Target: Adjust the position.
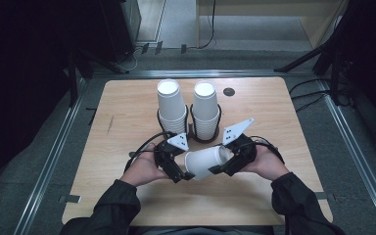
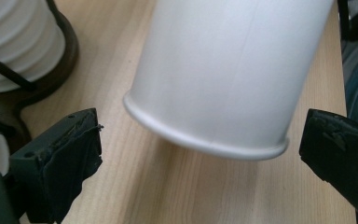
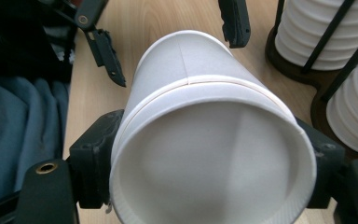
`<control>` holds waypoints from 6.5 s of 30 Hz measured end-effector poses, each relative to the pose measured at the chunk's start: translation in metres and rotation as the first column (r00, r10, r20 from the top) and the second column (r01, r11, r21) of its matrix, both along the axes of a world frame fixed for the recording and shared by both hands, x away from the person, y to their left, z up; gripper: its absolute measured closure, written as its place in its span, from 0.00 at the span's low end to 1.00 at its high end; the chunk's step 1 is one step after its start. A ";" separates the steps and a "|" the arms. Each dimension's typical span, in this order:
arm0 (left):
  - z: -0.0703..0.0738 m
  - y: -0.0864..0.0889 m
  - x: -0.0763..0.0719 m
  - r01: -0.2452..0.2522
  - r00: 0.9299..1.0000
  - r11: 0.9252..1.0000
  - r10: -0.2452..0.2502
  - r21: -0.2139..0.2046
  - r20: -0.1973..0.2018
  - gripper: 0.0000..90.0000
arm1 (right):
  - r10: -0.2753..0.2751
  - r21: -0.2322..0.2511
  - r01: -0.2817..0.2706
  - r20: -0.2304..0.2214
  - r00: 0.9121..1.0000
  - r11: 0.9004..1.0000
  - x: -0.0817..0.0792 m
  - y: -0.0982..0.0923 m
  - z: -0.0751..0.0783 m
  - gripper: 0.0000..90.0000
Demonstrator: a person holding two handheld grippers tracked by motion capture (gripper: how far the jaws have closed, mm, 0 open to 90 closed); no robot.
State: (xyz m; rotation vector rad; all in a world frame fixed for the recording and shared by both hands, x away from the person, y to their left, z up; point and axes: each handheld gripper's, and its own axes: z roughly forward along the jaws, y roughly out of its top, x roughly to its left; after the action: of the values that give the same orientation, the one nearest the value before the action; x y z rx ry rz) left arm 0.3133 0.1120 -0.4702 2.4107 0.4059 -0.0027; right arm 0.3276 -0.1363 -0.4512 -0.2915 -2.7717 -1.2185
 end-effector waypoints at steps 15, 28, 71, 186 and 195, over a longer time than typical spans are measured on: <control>0.001 -0.001 0.001 0.013 1.000 0.993 -0.016 -0.118 -0.021 0.00 | -0.023 0.166 0.027 -0.024 0.999 0.986 -0.001 -0.010 0.014 0.27; 0.011 0.002 -0.006 0.015 0.999 0.970 -0.006 -0.244 0.036 0.11 | -0.014 0.249 0.023 -0.041 0.999 0.968 -0.002 -0.005 0.018 0.27; 0.003 -0.006 0.006 0.017 0.997 0.996 -0.011 0.082 -0.071 0.15 | -0.036 -0.031 0.038 0.064 0.997 0.999 -0.008 -0.002 0.004 0.17; 0.036 0.022 0.005 -0.078 0.994 0.976 0.059 -0.201 -0.096 0.17 | -0.039 0.028 0.039 0.012 0.999 0.999 -0.002 0.002 -0.003 0.17; 0.038 0.021 0.004 -0.070 0.996 0.991 0.063 -0.115 -0.060 0.17 | -0.047 0.004 0.047 0.019 0.999 0.999 0.000 0.000 -0.004 0.17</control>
State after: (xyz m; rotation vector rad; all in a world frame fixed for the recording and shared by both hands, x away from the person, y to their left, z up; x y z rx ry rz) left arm 0.3176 0.1331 -0.4323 2.2851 0.4984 -0.0633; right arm 0.3276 -0.1362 -0.4555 -0.3486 -2.7941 -1.2427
